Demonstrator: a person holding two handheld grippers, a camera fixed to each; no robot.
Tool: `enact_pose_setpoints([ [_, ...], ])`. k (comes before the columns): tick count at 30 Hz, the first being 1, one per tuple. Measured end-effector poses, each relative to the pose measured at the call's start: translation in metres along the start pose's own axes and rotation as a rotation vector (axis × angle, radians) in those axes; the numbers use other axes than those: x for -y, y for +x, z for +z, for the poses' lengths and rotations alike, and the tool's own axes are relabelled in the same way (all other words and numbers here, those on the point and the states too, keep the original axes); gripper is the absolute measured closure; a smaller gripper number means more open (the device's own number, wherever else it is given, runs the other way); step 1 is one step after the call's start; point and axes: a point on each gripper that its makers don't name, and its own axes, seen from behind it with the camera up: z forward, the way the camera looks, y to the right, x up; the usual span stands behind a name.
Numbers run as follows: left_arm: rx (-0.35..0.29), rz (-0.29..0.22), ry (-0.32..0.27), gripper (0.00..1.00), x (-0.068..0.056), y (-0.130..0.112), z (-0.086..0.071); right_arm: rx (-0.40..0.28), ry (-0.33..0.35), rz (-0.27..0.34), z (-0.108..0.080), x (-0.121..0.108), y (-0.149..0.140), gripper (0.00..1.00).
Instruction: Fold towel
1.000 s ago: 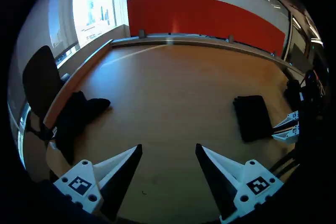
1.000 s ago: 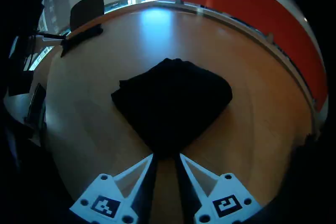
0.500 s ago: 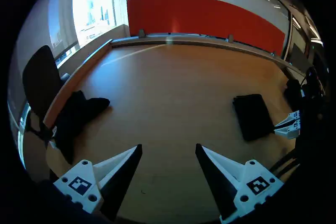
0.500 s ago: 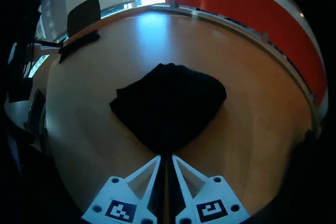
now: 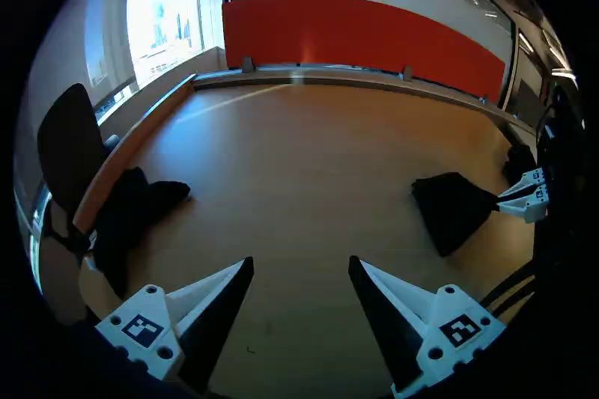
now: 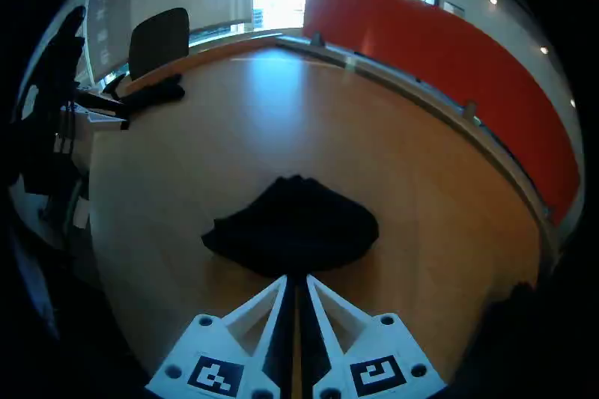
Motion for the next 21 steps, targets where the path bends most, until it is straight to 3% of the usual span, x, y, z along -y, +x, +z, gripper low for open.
enact_pose_setpoints([
  [12, -0.045, 0.017, -0.025, 0.06, -0.013, 0.025, 0.003, -0.148, -0.055, -0.095, -0.049, -0.025, 0.094, 0.94],
  [21, -0.067, 0.026, -0.043, 0.06, -0.022, 0.037, 0.005, -0.192, -0.124, -0.128, -0.087, -0.052, 0.121, 0.95],
])
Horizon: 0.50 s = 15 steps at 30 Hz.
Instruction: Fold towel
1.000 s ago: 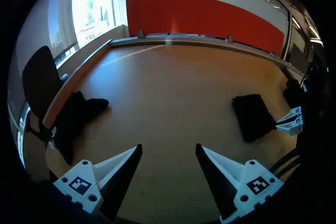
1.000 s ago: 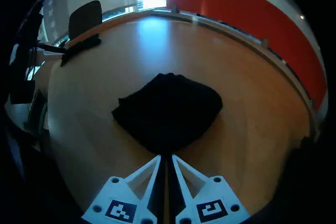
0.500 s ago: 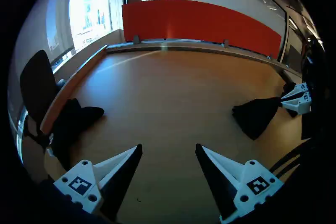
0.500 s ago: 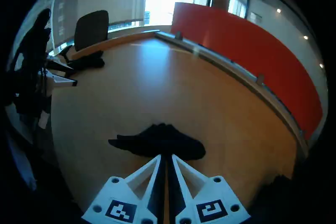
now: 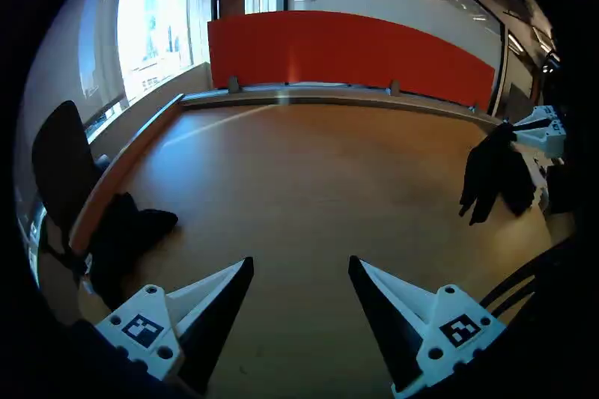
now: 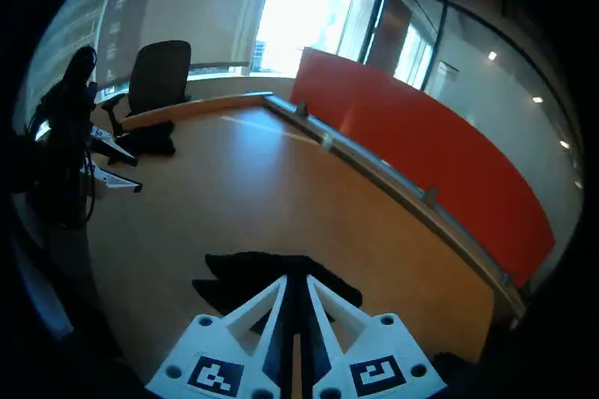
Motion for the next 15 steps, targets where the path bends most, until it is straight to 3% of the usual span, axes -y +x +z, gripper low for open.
enact_pose_setpoints([
  [15, -0.007, 0.007, -0.02, 0.06, -0.01, 0.006, 0.006, 0.003, -0.089, 0.059, -0.026, -0.056, -0.014, 0.95],
])
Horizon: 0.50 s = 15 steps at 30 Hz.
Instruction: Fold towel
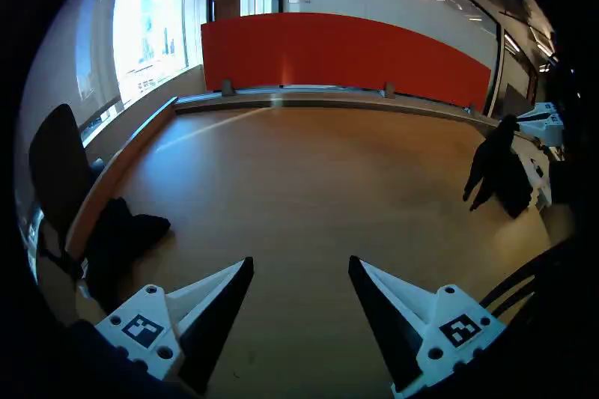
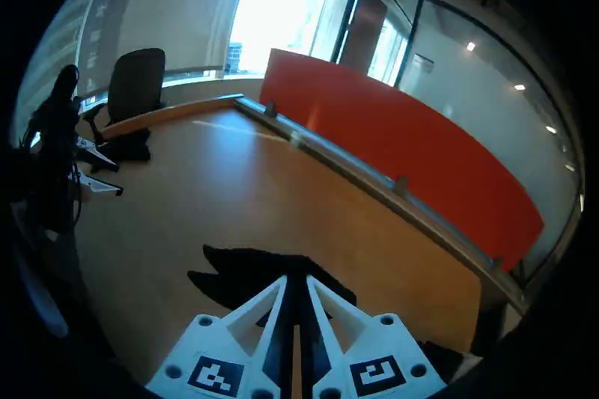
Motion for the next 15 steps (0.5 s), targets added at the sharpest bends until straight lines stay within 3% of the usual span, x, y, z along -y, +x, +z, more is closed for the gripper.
enact_pose_setpoints([
  [15, 0.006, 0.006, 0.012, 0.06, 0.0, 0.004, 0.004, 0.03, -0.103, 0.034, -0.023, -0.088, -0.023, 0.95],
])
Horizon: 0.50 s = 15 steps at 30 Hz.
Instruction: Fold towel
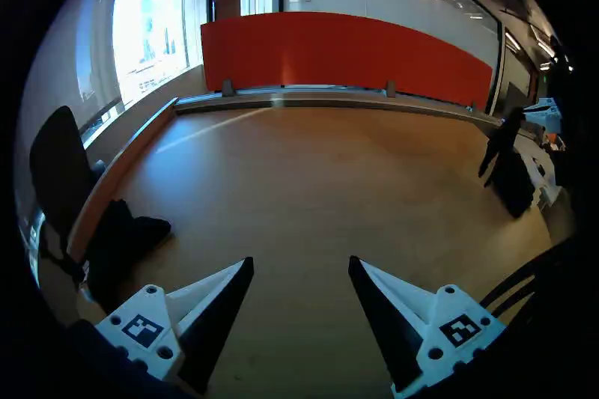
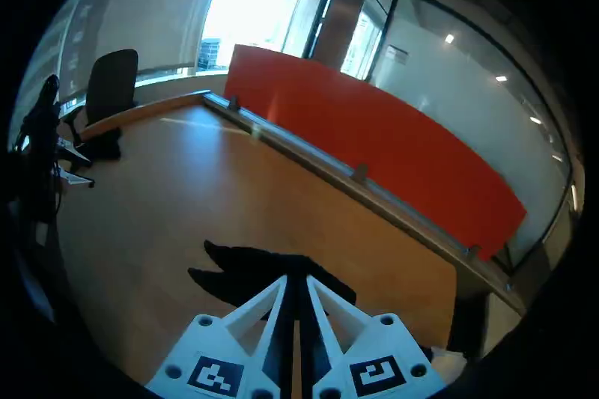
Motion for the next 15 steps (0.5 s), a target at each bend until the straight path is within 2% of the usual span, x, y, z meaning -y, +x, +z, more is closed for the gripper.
enact_pose_setpoints([
  [15, 0.007, 0.009, 0.018, 0.06, -0.002, 0.005, 0.003, 0.04, -0.076, 0.022, -0.002, -0.083, -0.023, 0.95],
])
